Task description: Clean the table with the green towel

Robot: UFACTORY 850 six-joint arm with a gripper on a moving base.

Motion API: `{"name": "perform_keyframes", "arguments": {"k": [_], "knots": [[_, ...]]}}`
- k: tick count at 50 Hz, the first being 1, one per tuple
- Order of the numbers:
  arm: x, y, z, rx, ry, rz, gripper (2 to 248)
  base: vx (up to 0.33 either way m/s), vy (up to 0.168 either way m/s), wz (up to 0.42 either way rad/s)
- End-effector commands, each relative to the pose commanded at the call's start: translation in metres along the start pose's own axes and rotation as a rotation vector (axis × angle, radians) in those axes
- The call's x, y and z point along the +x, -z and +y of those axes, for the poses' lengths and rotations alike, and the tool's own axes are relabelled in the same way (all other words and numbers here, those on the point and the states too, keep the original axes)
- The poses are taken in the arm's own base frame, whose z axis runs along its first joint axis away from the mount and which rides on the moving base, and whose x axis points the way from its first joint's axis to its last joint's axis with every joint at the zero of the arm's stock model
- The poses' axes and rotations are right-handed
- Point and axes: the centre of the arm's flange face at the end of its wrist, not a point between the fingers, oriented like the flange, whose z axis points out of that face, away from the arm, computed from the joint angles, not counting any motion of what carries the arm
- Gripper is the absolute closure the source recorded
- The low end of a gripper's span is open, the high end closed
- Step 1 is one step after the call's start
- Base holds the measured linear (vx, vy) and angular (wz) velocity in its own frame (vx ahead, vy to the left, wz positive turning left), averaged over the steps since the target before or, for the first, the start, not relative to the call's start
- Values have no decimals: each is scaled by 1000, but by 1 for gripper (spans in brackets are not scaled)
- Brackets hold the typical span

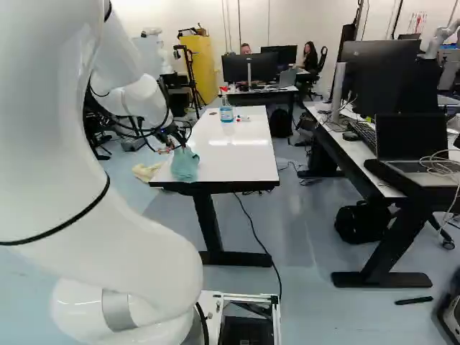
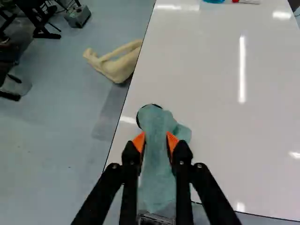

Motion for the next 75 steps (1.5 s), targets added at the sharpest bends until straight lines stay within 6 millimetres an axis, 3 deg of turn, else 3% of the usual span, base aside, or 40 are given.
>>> {"name": "perform_keyframes", "arguments": {"k": [1, 5, 6, 10, 11, 15, 16, 21, 22, 34, 75], "knots": [[0, 0, 0, 0, 0, 0, 152, 0, 0, 0], [0, 0, 0, 0, 0, 0, 152, 0, 0, 0], [0, 0, 0, 0, 0, 0, 116, 0, 0, 0], [0, 0, 0, 0, 0, 0, 116, 0, 0, 0], [0, 0, 0, 0, 0, 0, 79, 0, 0, 0], [0, 0, 0, 0, 0, 0, 79, 0, 0, 0], [0, 0, 0, 0, 0, 0, 42, 0, 0, 0], [0, 0, 0, 0, 0, 0, 42, 0, 0, 0], [0, 0, 0, 0, 0, 0, 6, 0, 0, 0], [-1, 2, 8, -11, -13, 2, 3, 0, 0, 0], [-11, 16, 72, -105, -123, 15, 3, 0, 0, 0]]}}
